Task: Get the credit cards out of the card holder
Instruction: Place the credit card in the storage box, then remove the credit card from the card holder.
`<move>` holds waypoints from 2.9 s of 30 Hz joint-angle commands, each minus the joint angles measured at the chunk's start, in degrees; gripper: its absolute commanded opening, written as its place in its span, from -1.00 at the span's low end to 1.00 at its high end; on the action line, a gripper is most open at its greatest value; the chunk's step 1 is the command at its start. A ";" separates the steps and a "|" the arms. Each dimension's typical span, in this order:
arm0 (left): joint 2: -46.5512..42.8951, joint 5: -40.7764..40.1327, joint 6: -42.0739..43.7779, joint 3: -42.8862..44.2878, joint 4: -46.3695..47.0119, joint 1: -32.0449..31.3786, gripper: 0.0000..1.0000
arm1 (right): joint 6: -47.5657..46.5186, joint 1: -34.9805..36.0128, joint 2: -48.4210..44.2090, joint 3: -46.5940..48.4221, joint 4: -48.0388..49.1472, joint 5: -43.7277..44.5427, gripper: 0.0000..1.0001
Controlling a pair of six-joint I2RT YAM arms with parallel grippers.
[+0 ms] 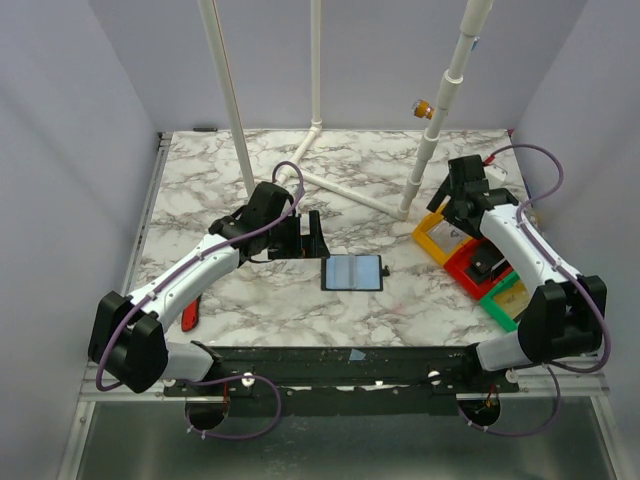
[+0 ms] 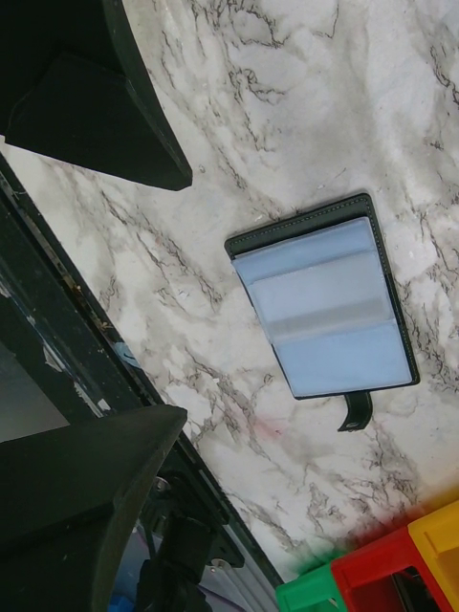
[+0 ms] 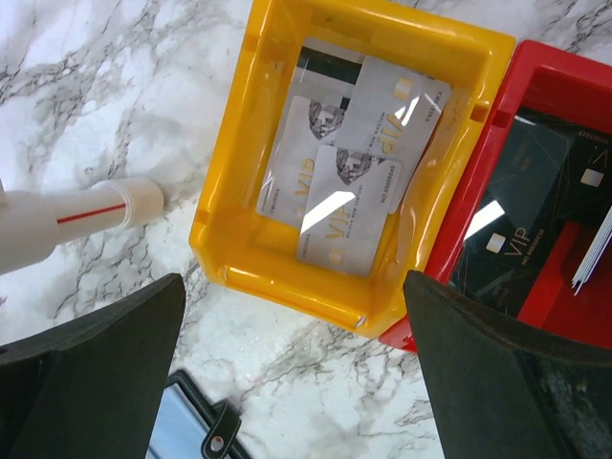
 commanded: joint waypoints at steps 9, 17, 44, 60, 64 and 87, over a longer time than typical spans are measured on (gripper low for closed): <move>-0.16 1.12 -0.45 -1.26 1.33 0.37 0.97 | -0.34 -0.03 -5.83 -5.32 0.54 -7.53 1.00; 0.22 0.79 -0.98 -2.34 1.79 0.37 0.97 | 0.54 2.02 -7.82 -7.79 0.94 -9.32 1.00; 5.92 3.73 -7.05 -6.45 8.93 0.06 0.41 | 7.54 31.14 1.87 -9.11 16.07 -17.62 1.00; 17.51 5.16 -11.02 -3.91 14.83 -3.06 -0.65 | 5.49 32.69 7.46 -10.84 19.57 -18.26 0.77; 19.09 5.20 -11.32 -3.98 15.44 -3.03 -0.74 | 4.69 34.70 8.60 -9.49 17.67 -14.37 0.42; 24.18 6.09 -14.58 -7.24 19.34 -1.03 -1.00 | 2.78 44.95 21.01 1.20 10.05 0.35 0.04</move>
